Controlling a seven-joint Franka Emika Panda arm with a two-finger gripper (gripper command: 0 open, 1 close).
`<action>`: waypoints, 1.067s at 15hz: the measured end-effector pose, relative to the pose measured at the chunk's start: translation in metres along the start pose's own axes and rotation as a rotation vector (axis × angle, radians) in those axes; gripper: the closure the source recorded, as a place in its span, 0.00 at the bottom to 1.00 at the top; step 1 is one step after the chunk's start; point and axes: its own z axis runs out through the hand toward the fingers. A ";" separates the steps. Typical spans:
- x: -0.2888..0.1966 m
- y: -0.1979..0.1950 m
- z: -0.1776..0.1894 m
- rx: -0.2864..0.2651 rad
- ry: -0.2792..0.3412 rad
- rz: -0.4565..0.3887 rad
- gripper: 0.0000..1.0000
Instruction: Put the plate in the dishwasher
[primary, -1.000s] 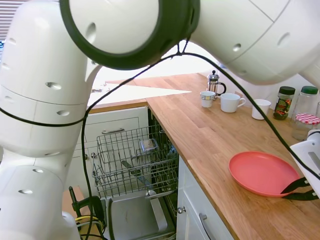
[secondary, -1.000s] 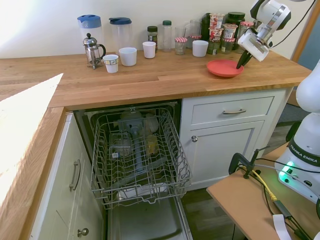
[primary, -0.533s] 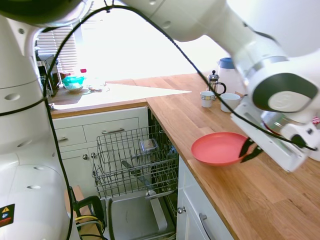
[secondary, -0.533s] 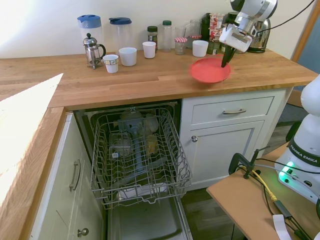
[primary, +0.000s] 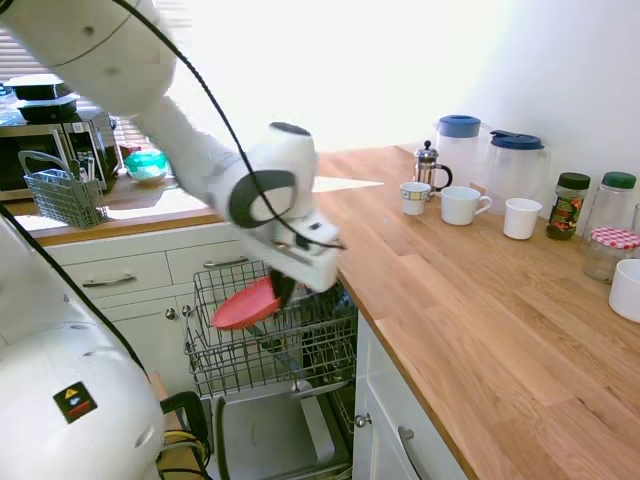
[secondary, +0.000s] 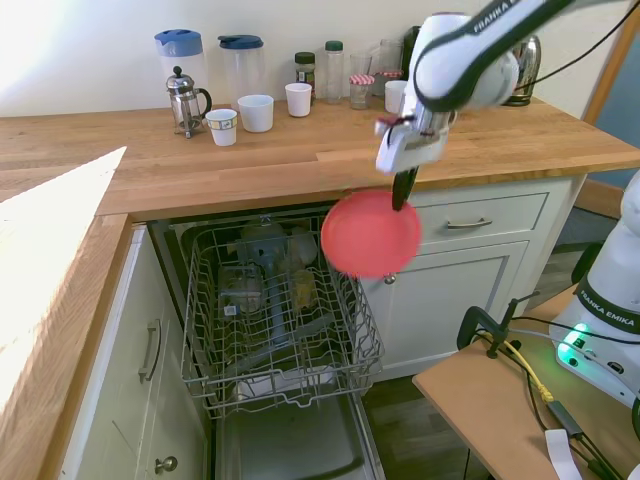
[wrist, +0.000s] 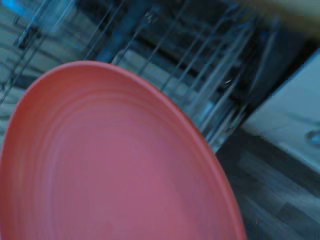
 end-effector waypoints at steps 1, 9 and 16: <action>-0.048 -0.027 0.010 0.018 0.027 -0.037 1.00; -0.200 -0.089 0.023 0.220 0.308 -0.302 1.00; -0.211 -0.125 0.027 0.377 0.500 -0.448 1.00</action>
